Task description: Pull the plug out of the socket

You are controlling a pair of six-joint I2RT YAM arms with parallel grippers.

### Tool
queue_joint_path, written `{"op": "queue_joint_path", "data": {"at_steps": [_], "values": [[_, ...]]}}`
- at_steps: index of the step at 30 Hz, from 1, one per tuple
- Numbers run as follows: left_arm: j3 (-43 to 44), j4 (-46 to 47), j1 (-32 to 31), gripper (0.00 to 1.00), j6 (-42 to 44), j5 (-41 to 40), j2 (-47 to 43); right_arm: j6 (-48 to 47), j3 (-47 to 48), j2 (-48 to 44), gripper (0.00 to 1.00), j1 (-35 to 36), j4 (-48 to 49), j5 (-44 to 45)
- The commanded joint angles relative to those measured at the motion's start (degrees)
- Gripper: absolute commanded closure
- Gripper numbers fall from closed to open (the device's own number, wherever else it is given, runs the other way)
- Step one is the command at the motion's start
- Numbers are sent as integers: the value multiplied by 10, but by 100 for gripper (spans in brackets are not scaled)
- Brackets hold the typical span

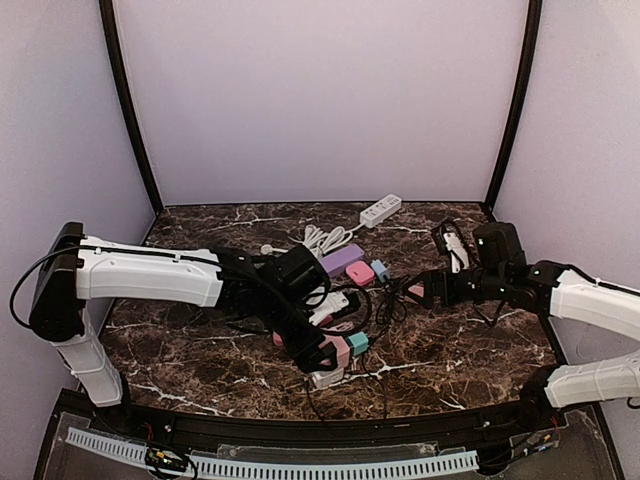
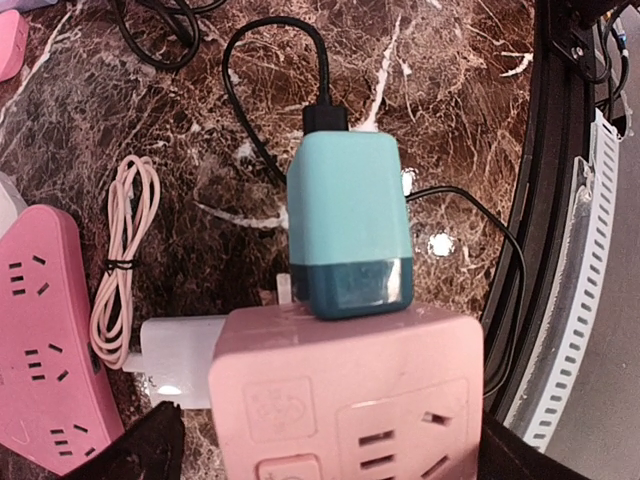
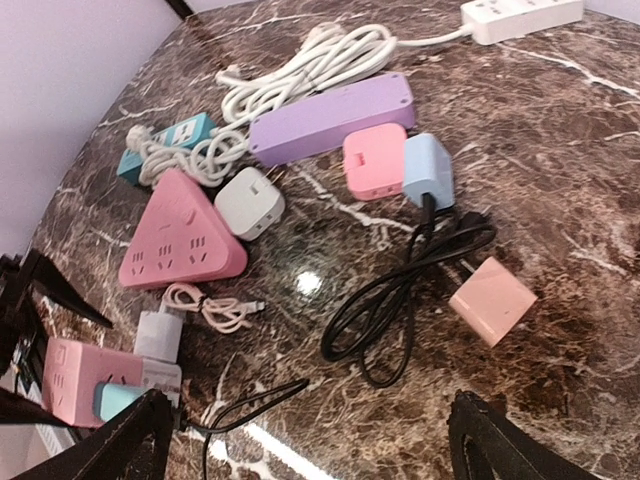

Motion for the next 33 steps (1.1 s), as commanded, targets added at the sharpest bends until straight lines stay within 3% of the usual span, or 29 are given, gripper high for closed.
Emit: {"op": "queue_joint_path", "data": {"at_steps": [1,6,11,15,20,23,33], "values": [[19,-13,5,23,21,27,2,-16,-34,-23,6,30,25,-61],[24,-25,7,48,43,35,10,29,-60,-45,8,51,38,-80],[15,-12,9,59,60,37,2,162,-74,-71,9,66,36,-64],[0,35,9,69,59,28,-17,278,-92,-110,8,96,93,-44],[-3,100,9,85,60,35,-33,344,-77,-104,8,138,116,10],[-3,125,10,89,63,25,-42,366,-59,-80,8,158,110,47],[-50,187,25,89,36,0,-73,426,-50,1,9,198,170,81]]}}
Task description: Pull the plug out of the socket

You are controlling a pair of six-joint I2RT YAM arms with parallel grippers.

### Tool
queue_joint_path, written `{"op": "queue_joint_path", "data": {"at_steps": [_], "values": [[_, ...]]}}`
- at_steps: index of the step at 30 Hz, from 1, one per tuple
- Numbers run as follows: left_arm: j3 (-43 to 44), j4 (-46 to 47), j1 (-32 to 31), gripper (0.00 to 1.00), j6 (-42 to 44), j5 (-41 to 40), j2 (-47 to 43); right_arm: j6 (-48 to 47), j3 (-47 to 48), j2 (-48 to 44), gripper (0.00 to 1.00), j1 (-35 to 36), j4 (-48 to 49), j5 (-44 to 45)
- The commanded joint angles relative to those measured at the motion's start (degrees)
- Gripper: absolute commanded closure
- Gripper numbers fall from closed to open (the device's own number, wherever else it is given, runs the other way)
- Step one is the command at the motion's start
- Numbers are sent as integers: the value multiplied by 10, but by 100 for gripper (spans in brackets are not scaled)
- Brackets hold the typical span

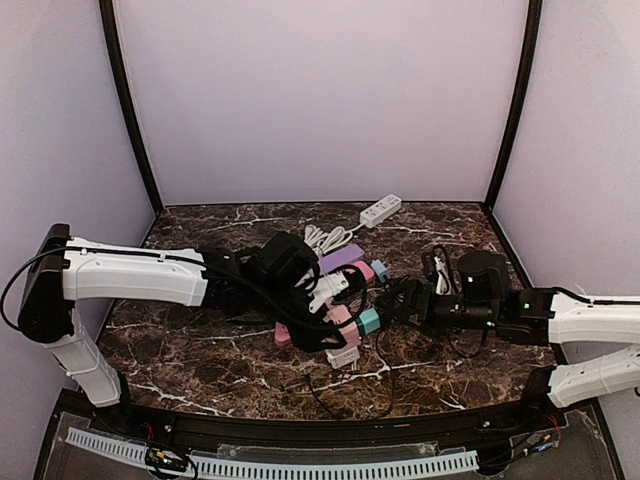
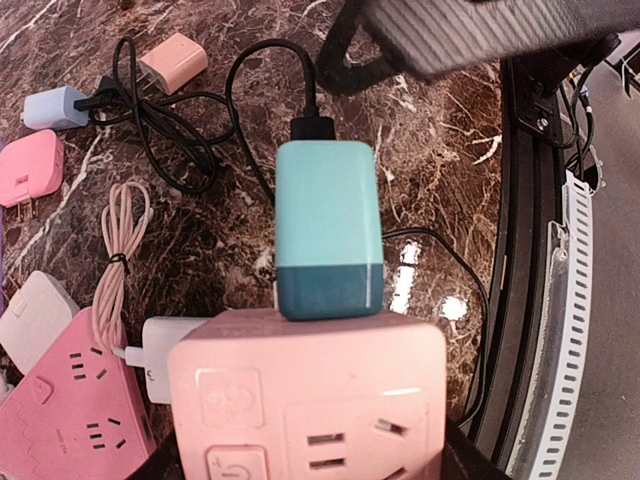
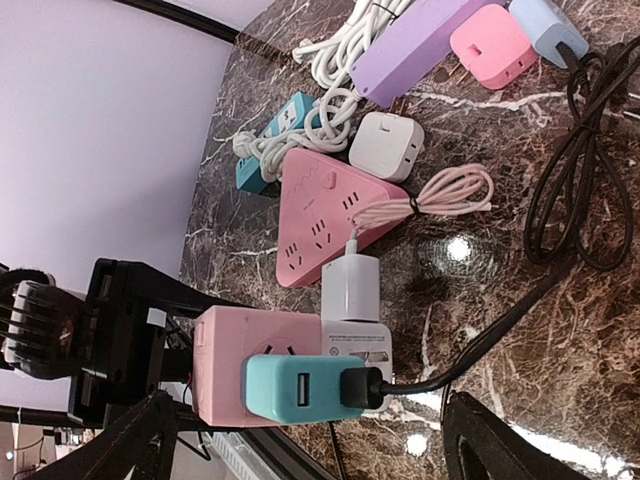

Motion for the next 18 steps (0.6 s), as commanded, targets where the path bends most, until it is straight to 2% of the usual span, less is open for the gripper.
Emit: {"op": "queue_joint_path", "data": {"at_steps": [1,10,18], "values": [[-12,57,9,89,-21,-15,-35,34,22,36,9,16,42,27],[-22,64,9,89,-52,-4,-48,56,44,109,10,41,108,45],[-24,67,9,89,-56,-7,-54,81,38,129,21,43,153,45]]}}
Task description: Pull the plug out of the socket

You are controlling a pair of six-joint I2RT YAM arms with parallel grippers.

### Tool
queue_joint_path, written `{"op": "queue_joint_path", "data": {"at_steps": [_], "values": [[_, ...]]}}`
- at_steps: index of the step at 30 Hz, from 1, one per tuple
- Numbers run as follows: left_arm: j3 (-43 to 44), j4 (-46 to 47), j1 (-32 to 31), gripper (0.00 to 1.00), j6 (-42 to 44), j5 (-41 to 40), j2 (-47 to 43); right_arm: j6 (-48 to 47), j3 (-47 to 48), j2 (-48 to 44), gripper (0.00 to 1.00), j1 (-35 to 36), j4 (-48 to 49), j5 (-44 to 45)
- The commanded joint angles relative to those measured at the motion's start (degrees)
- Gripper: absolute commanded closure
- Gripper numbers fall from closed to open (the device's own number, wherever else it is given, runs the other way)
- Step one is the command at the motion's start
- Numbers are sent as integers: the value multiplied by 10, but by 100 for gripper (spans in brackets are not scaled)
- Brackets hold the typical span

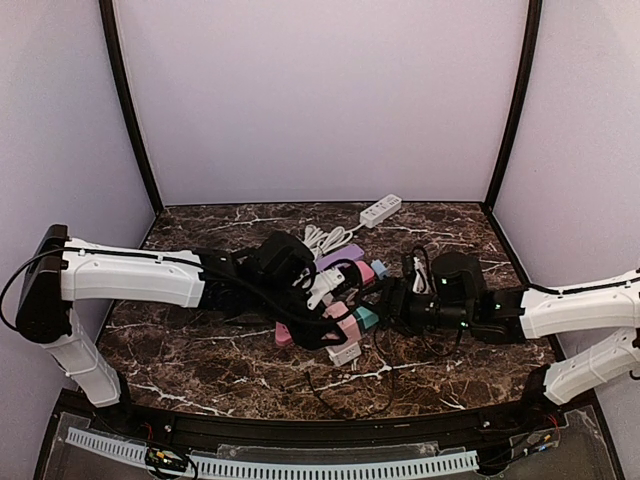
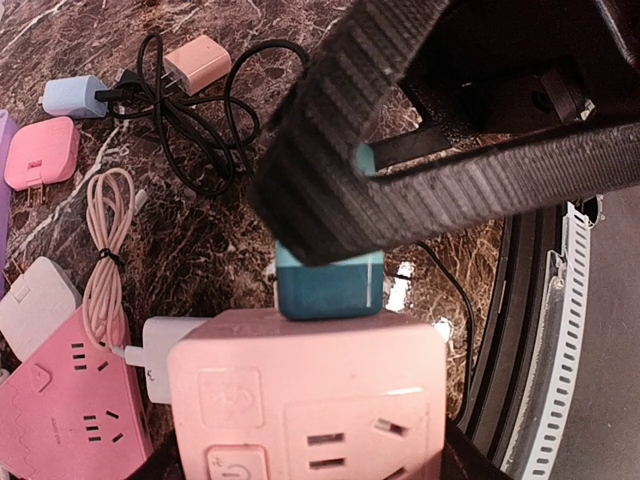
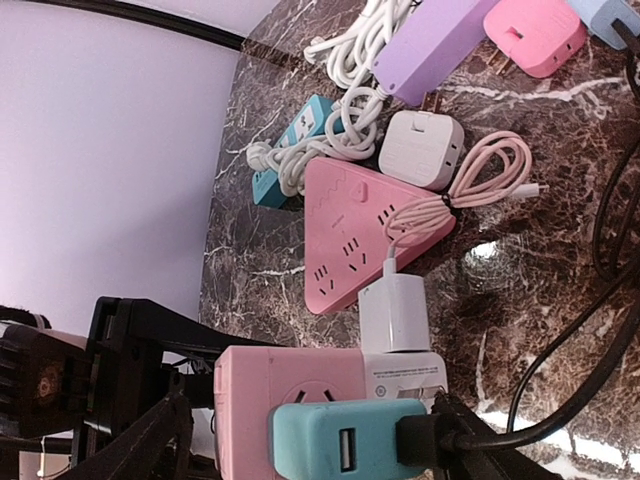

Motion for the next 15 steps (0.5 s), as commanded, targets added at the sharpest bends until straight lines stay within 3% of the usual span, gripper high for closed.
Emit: {"op": "queue_joint_path", "data": {"at_steps": [1,15], "values": [[-4,34,3,89,-6,-3,-44,15,10,6,21,5,39,11],[-19,52,3,90,-13,-16,-61,36,1,18,24,9,51,9]]}}
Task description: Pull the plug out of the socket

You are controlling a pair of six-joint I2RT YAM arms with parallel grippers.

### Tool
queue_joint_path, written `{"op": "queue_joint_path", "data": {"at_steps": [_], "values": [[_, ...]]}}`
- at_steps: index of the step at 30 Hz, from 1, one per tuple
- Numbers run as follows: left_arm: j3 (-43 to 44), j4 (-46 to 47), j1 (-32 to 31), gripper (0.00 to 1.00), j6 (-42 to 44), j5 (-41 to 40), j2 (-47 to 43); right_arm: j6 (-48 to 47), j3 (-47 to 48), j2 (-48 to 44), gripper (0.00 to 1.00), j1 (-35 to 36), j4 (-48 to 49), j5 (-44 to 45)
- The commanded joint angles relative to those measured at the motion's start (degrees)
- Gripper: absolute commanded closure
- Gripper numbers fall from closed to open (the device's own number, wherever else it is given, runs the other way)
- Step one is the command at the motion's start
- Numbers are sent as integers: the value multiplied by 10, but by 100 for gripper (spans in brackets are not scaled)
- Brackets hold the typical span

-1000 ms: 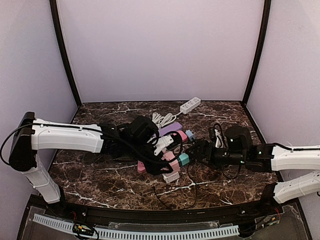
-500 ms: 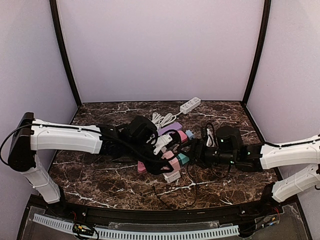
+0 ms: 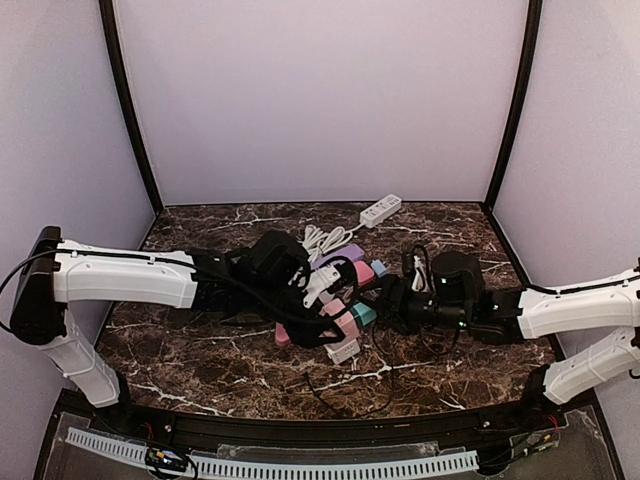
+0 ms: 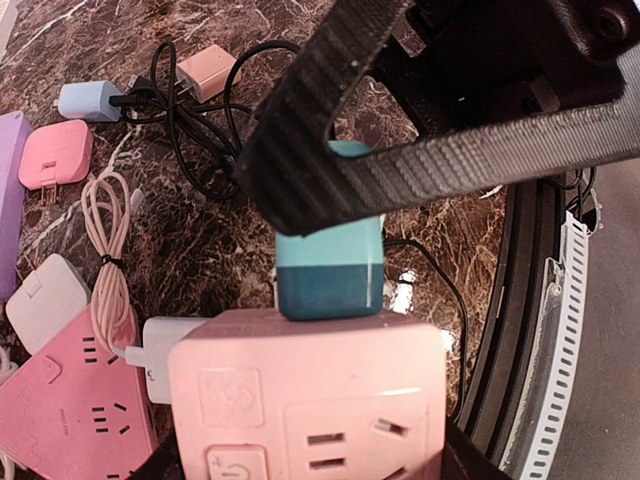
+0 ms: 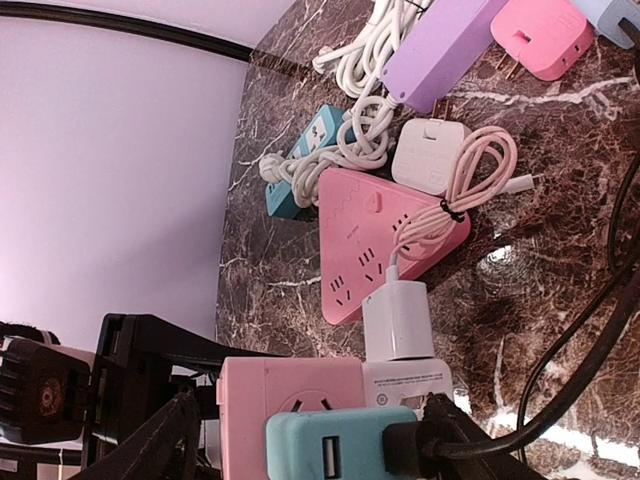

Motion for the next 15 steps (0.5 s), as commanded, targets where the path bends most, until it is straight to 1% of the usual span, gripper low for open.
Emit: {"op": "queue_joint_path", "data": {"at_steps": [1,5,8,15], "values": [[-7,45,3,90,-4,-9,-43,10,1,11,24,8,23,3],[-6,43,3,90,-5,-11,-43,11,3,16,24,12,25,4],[-6,43,3,90,-6,-9,-43,11,7,19,26,14,26,2],[-5,43,3,90,-7,-5,-43,15,6,19,39,16,40,3]]}}
